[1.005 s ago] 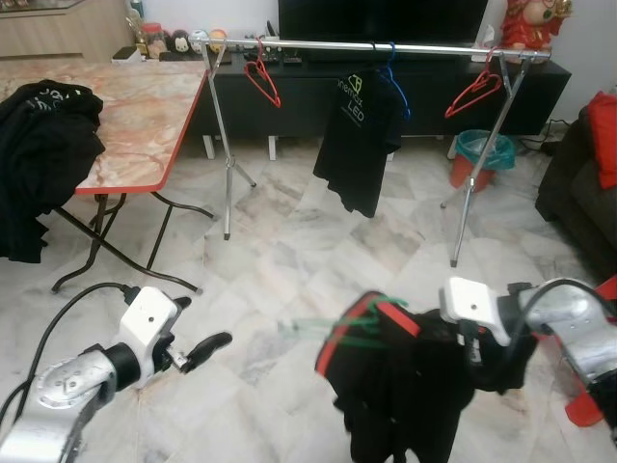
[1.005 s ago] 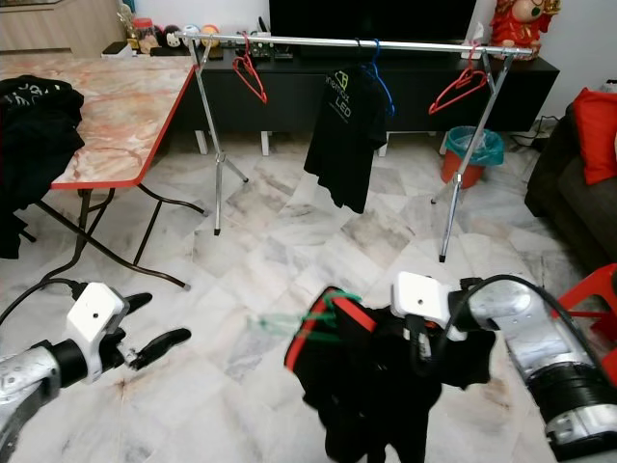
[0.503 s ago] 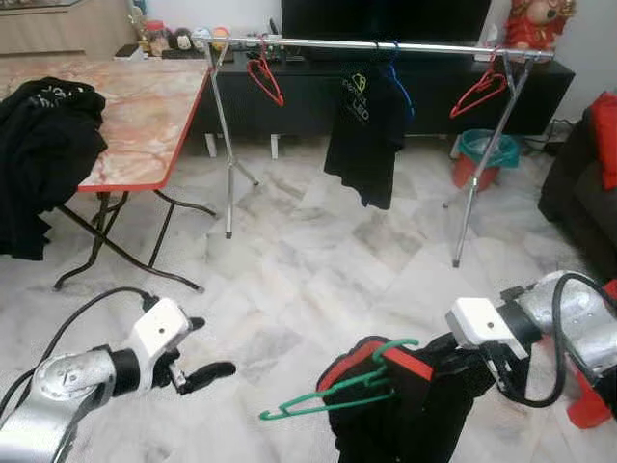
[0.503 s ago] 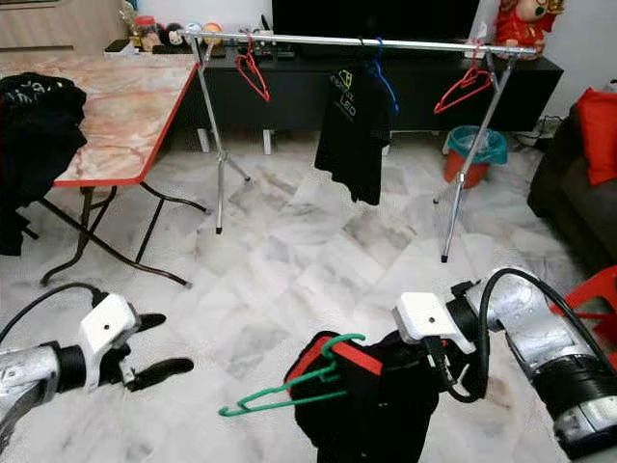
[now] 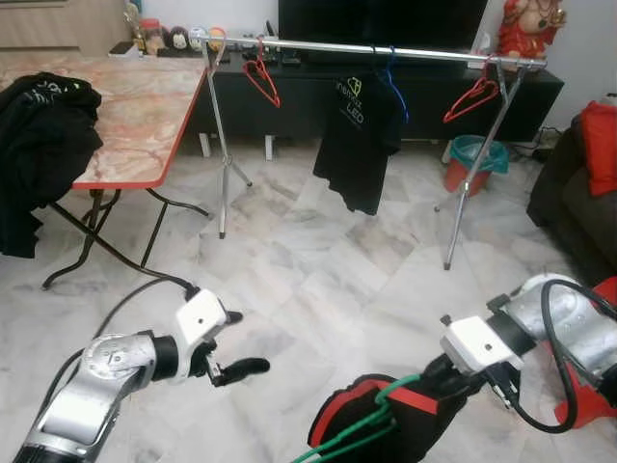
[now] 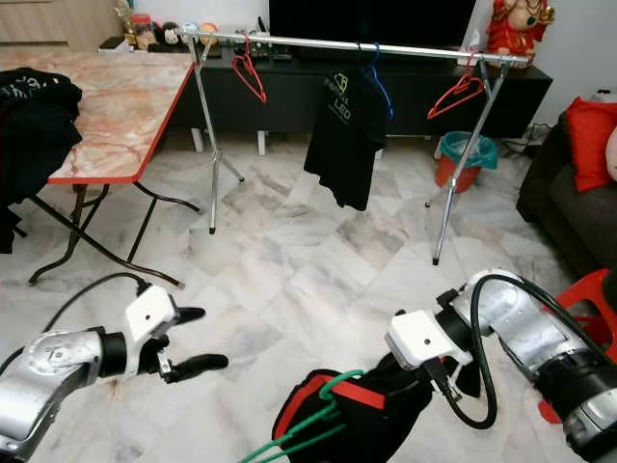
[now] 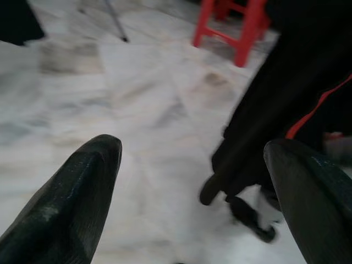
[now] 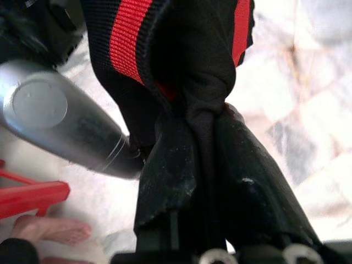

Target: Hang hanger

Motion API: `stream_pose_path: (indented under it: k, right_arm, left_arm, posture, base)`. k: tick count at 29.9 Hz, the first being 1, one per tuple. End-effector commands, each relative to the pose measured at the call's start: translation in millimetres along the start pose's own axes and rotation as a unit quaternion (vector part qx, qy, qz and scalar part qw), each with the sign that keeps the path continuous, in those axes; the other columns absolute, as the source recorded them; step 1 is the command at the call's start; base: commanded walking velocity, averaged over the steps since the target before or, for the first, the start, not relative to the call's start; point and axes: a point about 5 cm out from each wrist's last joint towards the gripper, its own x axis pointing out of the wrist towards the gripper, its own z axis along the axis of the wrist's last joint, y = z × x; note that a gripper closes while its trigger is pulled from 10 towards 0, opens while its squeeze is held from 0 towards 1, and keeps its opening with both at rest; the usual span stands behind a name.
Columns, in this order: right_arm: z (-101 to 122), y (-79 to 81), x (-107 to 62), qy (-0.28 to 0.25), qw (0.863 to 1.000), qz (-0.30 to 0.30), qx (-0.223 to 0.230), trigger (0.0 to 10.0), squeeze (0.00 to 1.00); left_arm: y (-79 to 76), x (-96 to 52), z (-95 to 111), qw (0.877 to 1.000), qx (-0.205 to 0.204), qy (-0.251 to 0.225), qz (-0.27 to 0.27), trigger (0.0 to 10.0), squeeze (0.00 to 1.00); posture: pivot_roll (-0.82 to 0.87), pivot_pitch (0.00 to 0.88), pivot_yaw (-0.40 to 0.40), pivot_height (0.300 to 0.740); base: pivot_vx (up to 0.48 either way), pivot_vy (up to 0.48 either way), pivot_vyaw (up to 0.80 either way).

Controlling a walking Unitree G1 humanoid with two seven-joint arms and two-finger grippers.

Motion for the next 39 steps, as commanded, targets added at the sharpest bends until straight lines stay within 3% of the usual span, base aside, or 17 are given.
stream_pose_path:
  k: [1, 4, 16, 26, 39]
  right_arm:
    - [14.3, -10.2, -6.3, -0.007, 0.999, -0.009, -0.043, 10.0, 0.0]
    - [24.9, -27.8, -6.4, -0.026, 0.996, -0.039, -0.071, 10.0, 0.0]
    - [31.0, -32.1, 14.2, -0.05, 0.995, -0.008, -0.087, 10.0, 0.0]
    - [27.2, -32.7, 14.5, -0.04, 0.996, -0.006, -0.084, 10.0, 0.0]
    - [45.4, -40.9, 11.4, -0.055, 0.991, -0.011, -0.122, 10.0, 0.0]
  left_arm:
    - [-2.7, 5.0, 3.2, 1.0, -0.003, 0.001, -0.029, 10.0, 0.0]
    - [-6.1, 11.4, 3.1, 0.999, -0.004, 0.004, -0.044, 10.0, 0.0]
    - [-8.6, 17.5, 11.1, 0.997, -0.022, -0.013, -0.078, 10.0, 0.0]
    - [-23.2, 13.0, 4.8, 0.988, -0.023, 0.02, -0.153, 10.0, 0.0]
    - [-21.7, 22.2, 2.3, 0.988, -0.03, 0.021, -0.15, 10.0, 0.0]
  posture:
    - [0.02, 0.0, -0.066, 0.74]
    - [0.02, 0.0, -0.059, 0.74]
    - [0.03, 0.0, -0.057, 0.74]
    - [0.03, 0.0, -0.056, 0.74]
    - [0.03, 0.0, -0.059, 0.74]
  base:
    - [0.0, 0.0, 0.0]
    - [0.0, 0.0, 0.0]
    - [0.0, 0.0, 0.0]
    - [0.0, 0.0, 0.0]
    - [0.0, 0.0, 0.0]
